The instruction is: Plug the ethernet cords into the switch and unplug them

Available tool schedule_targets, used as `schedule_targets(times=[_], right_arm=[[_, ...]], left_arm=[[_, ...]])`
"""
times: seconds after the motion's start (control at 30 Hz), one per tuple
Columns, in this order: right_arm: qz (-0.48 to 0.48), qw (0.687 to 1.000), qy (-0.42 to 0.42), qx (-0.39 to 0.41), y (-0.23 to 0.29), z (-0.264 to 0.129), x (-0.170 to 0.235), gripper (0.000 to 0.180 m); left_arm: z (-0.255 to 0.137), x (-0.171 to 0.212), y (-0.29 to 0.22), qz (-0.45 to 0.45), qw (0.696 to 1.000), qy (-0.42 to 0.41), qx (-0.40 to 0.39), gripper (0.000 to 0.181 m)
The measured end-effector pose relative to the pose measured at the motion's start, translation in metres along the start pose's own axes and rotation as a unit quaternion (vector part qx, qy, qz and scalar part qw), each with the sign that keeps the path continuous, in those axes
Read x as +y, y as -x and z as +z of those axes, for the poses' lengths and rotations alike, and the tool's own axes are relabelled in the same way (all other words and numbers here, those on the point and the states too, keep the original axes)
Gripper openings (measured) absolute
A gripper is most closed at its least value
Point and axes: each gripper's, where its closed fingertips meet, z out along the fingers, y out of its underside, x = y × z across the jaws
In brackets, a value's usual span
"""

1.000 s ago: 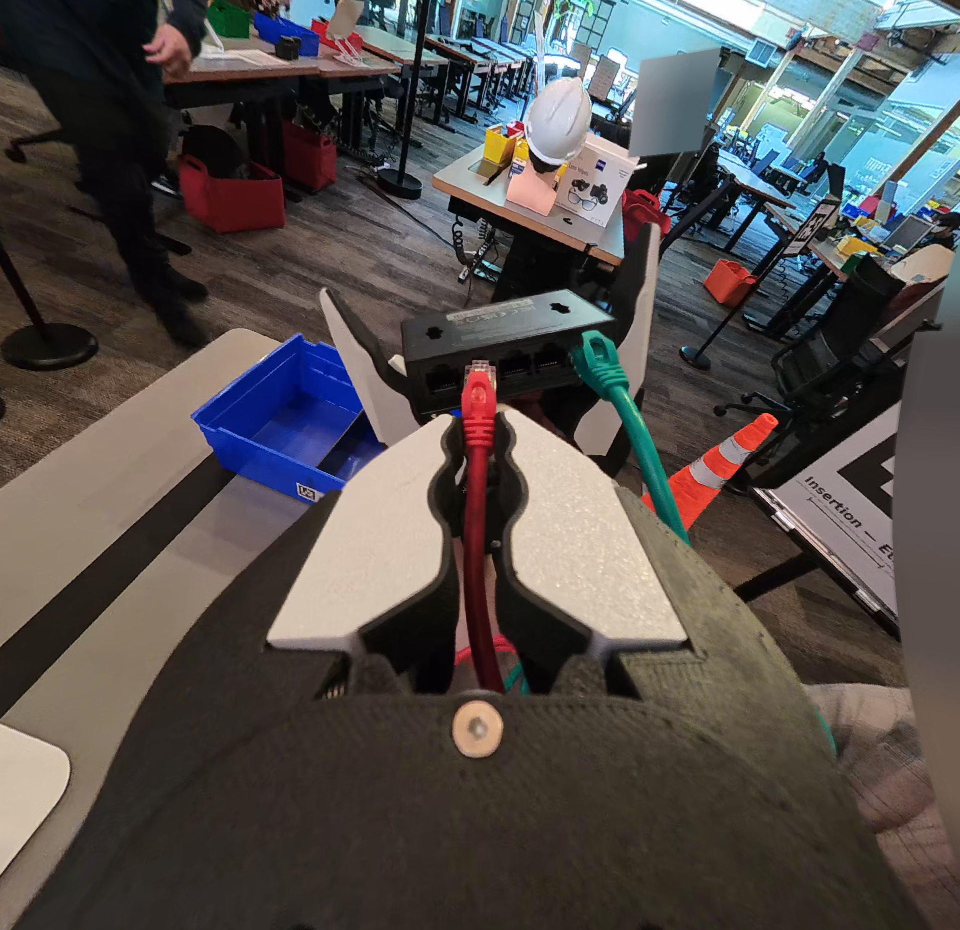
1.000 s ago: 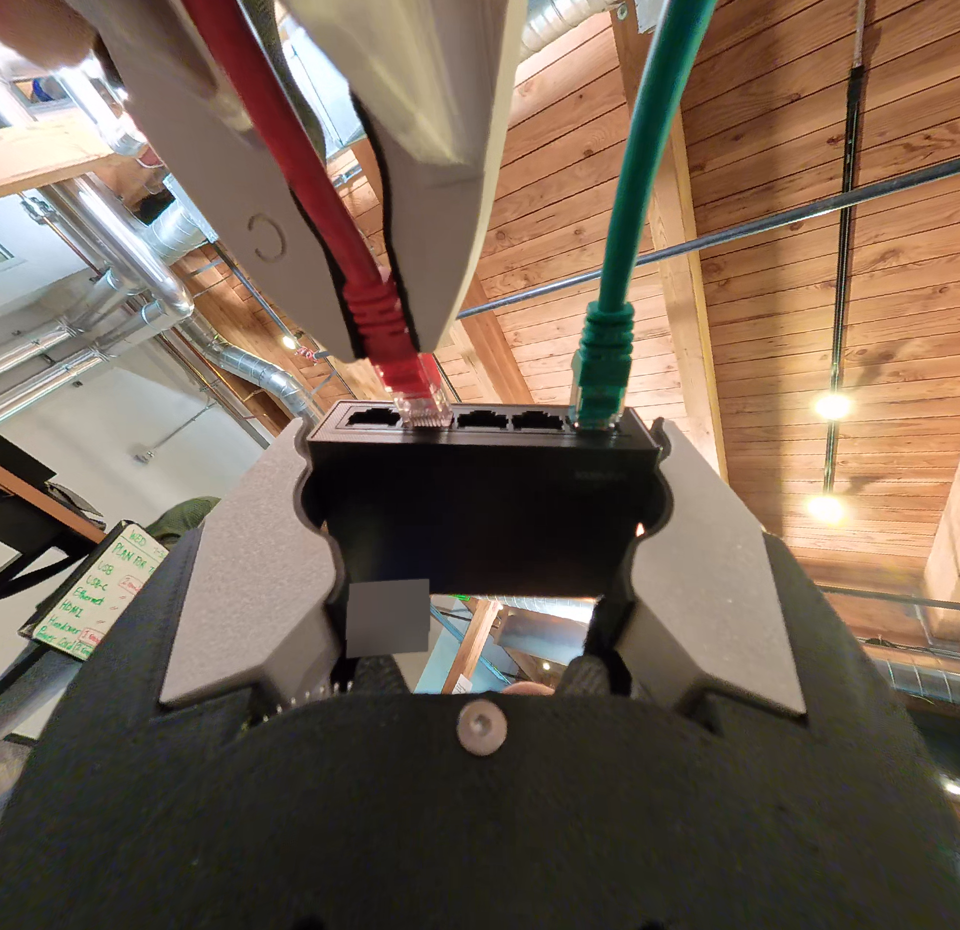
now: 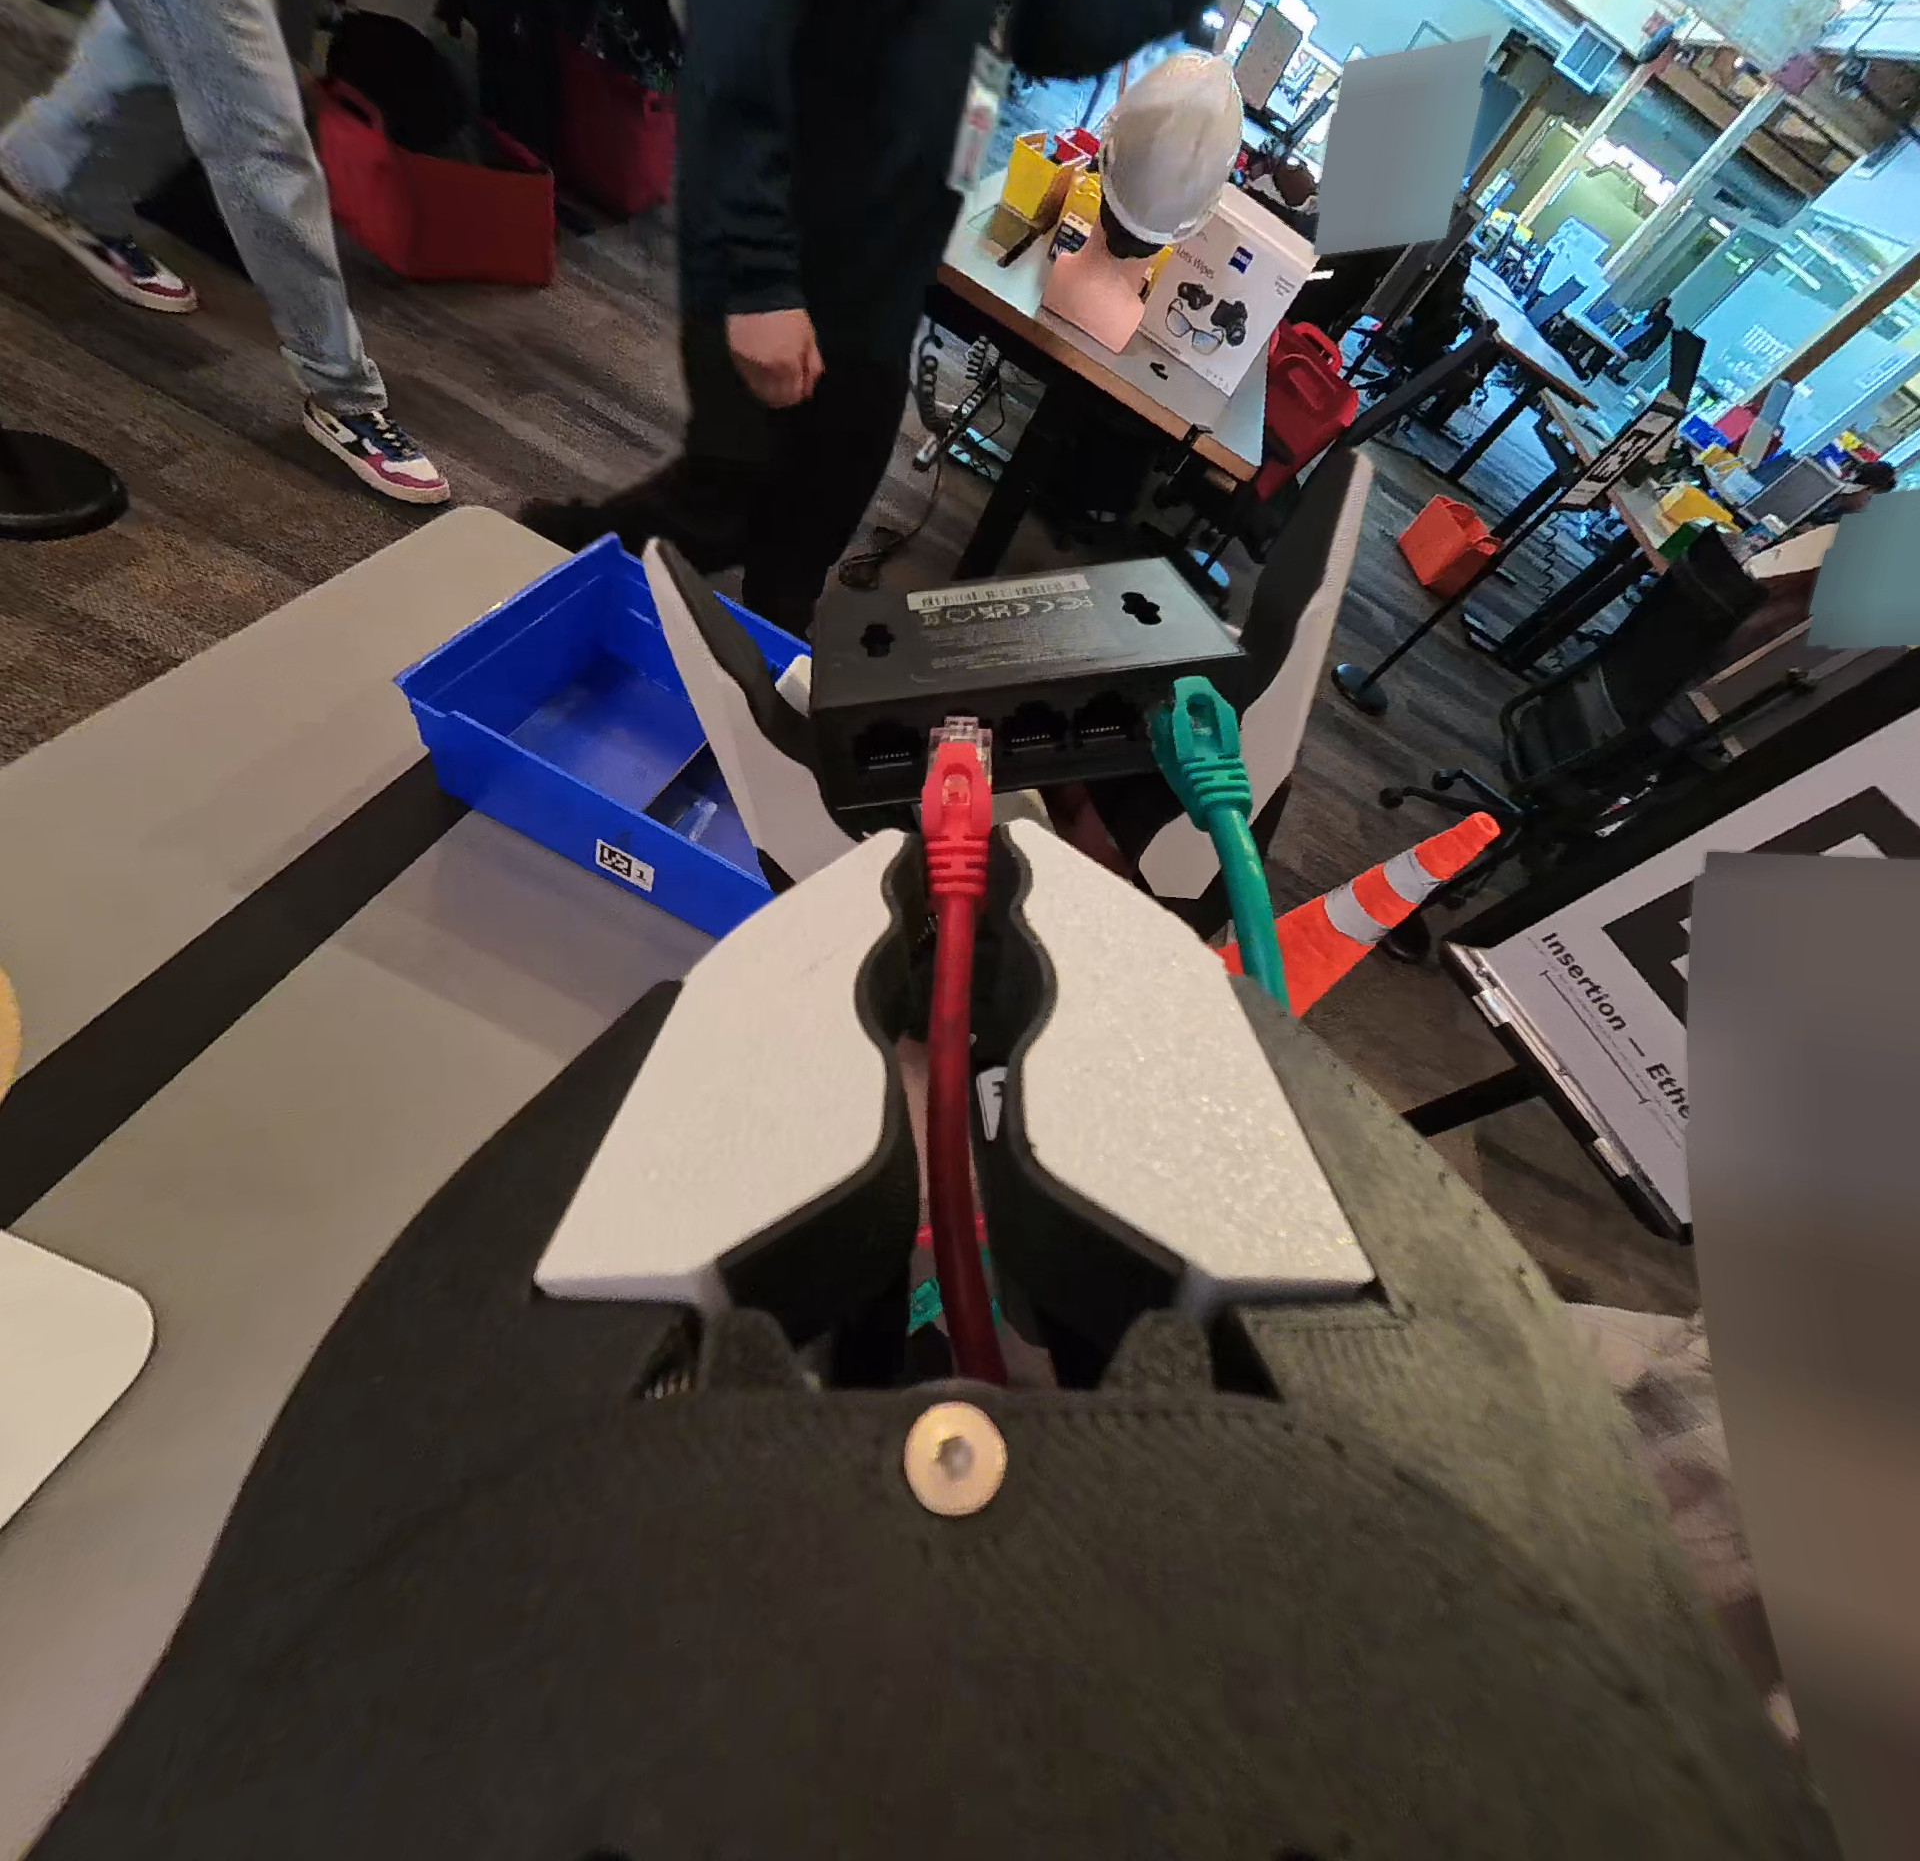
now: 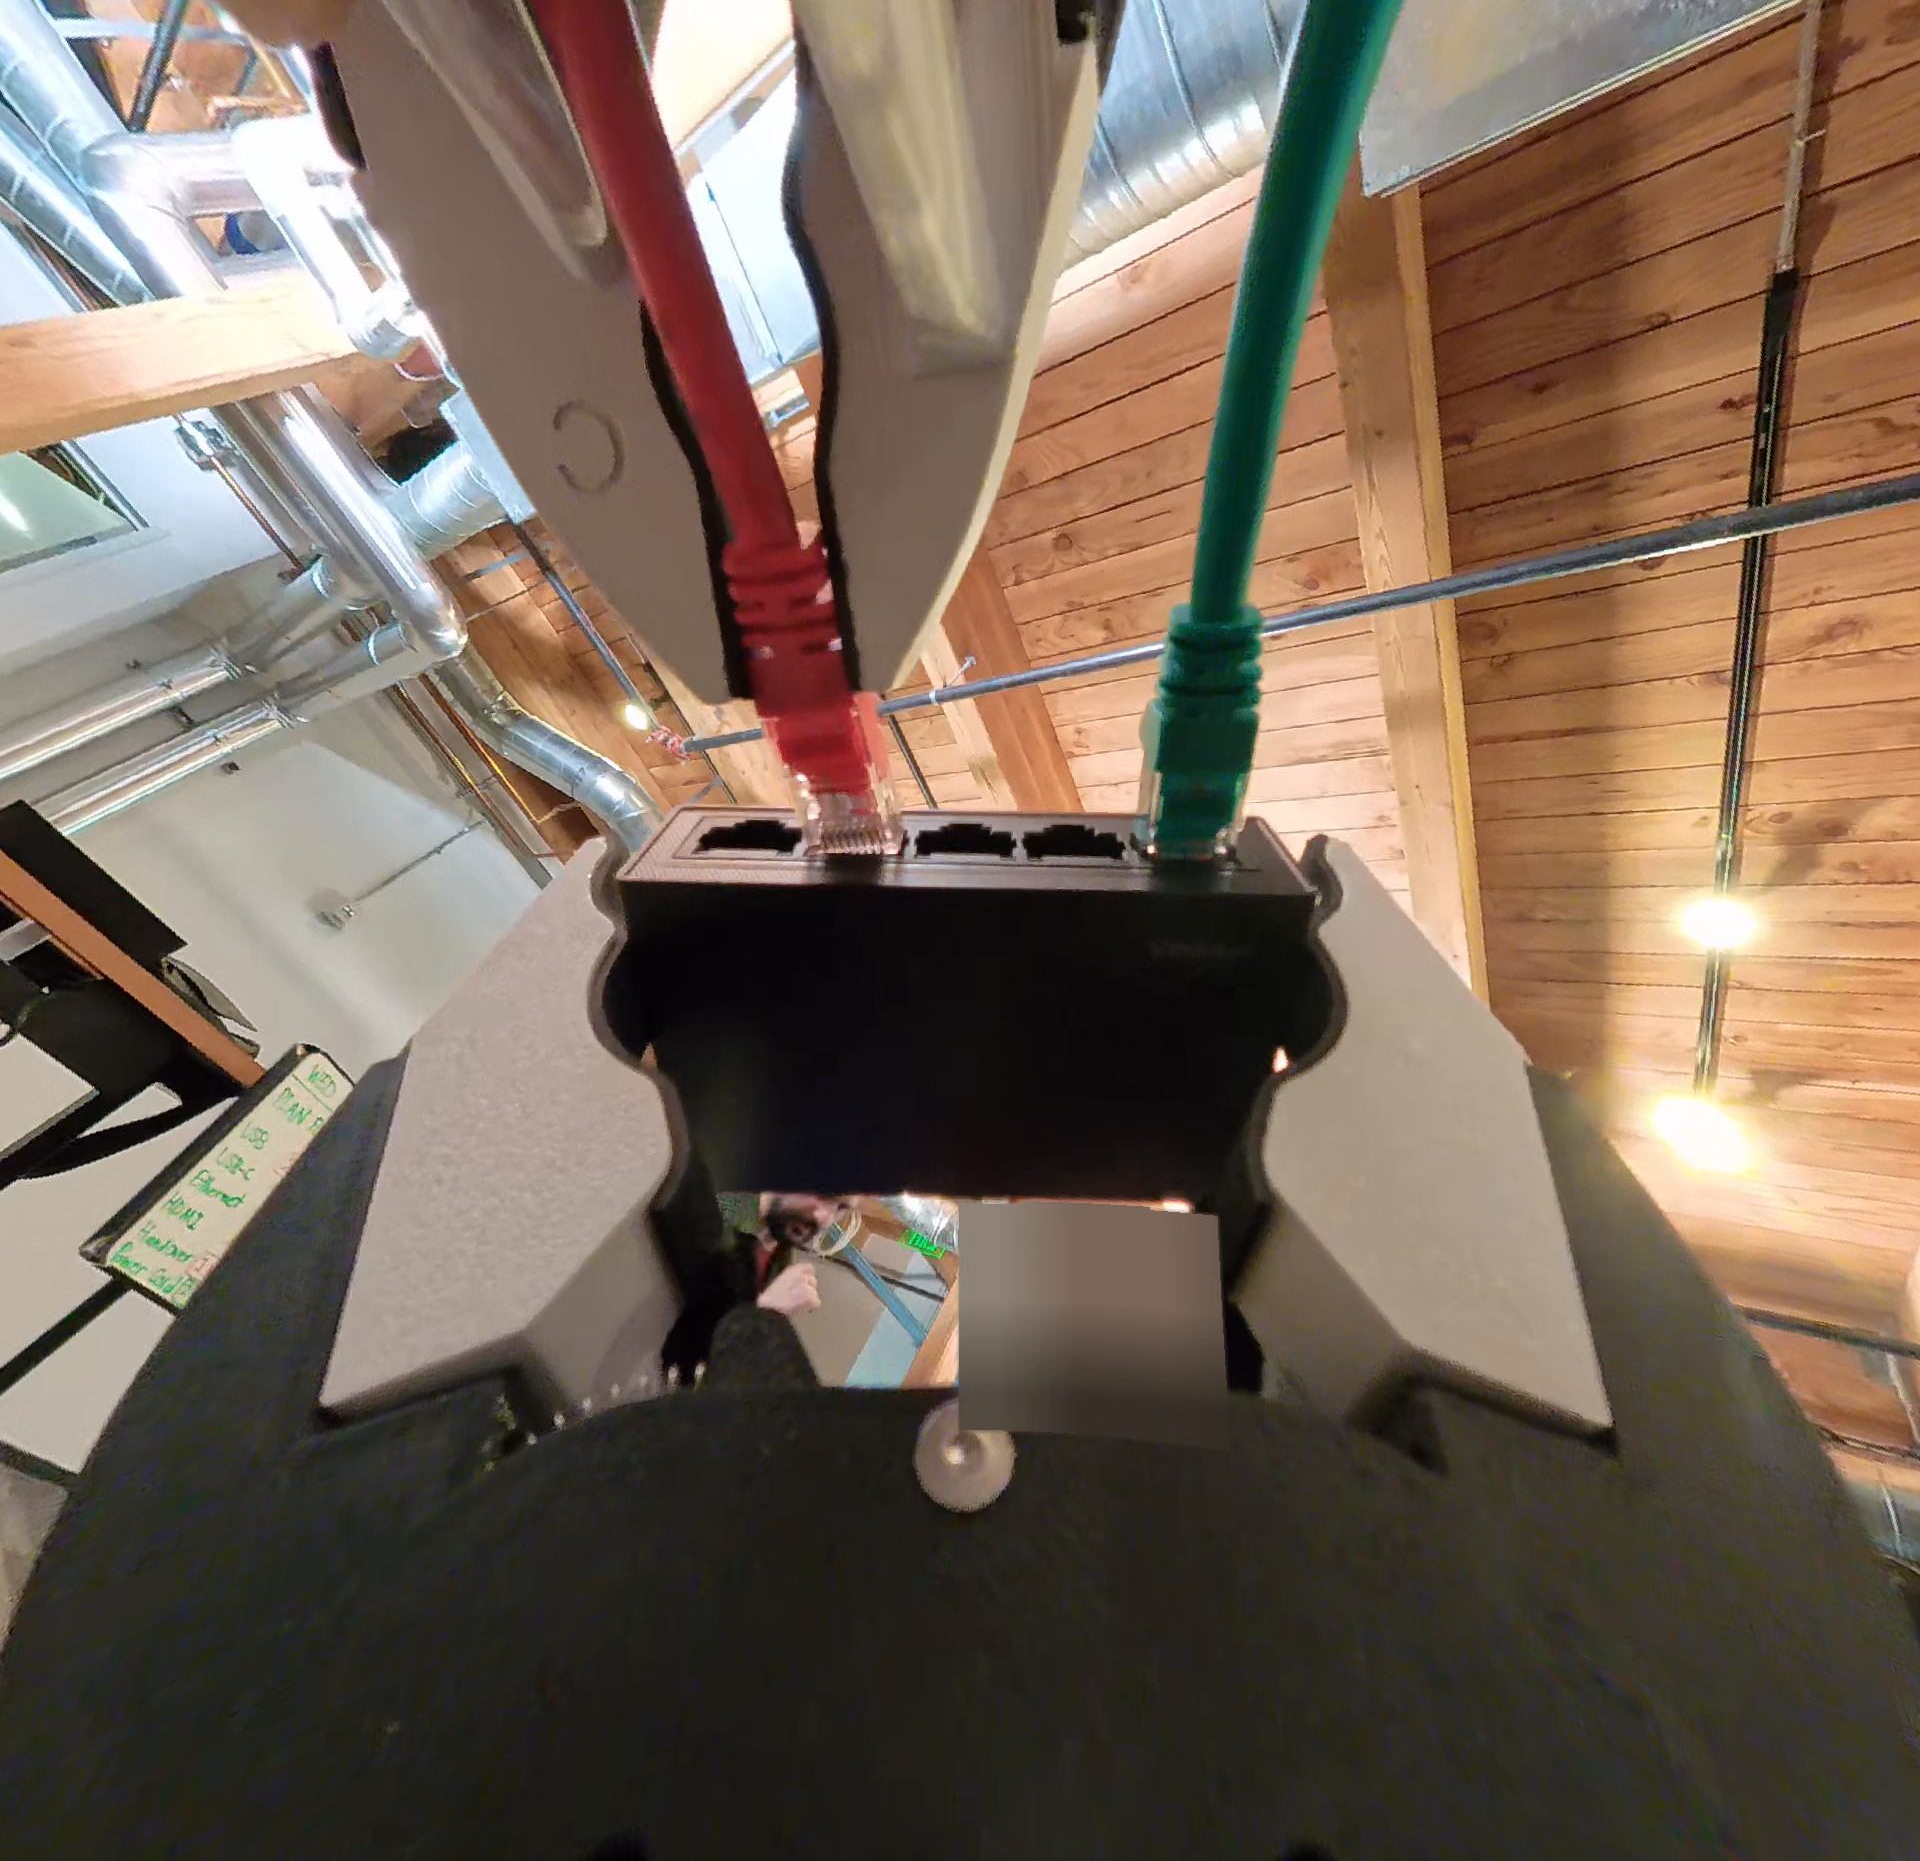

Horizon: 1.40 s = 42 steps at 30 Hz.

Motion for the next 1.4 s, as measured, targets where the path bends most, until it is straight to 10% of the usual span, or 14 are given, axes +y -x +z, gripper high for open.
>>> schedule_targets(times=[1.4], right_arm=[[0.018, 0.999, -0.031, -0.038, 0.017, 0.002, -0.034, 0.121]], left_arm=[[-0.021, -0.004, 0.006, 0.025, 0.996, 0.08, 0.013, 0.011]])
